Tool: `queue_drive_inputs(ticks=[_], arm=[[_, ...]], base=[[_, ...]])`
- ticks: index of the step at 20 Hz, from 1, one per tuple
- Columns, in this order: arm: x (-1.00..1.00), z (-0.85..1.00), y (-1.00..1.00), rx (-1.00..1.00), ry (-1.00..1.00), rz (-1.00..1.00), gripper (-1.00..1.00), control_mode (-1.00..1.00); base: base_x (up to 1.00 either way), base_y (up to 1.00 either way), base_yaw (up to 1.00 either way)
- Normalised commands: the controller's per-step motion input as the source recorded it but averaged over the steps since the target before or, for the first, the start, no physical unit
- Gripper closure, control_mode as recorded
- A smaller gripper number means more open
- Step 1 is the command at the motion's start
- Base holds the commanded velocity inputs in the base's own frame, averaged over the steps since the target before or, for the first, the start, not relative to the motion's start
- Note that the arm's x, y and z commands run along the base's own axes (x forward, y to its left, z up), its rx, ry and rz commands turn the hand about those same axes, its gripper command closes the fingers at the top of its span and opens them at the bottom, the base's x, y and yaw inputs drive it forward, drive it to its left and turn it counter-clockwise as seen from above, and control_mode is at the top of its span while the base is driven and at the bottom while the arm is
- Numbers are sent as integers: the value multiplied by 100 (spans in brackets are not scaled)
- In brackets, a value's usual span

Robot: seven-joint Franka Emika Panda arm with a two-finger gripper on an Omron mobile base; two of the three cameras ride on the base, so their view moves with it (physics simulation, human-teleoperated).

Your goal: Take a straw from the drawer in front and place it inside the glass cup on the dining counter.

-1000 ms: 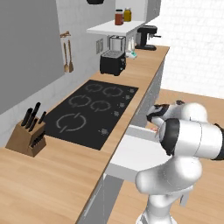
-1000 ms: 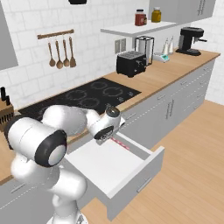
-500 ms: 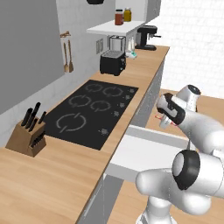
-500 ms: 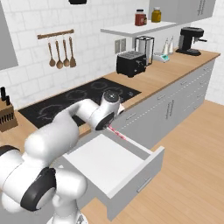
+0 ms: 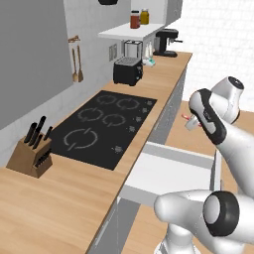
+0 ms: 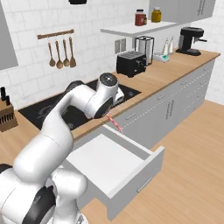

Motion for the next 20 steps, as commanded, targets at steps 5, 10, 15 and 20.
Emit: queue_drive_inputs(ticks=[5, 10, 15, 20], arm=[[-11, 16, 4, 0, -22, -3, 100, -100], [-2, 0, 5, -2, -3, 1, 100, 100], [0, 0, 0, 0, 0, 0, 100, 100], [0, 0, 0, 0, 0, 0, 100, 100]], base=[[0, 0, 0], [-44, 1, 0], [-70, 0, -15], [-15, -19, -40]])
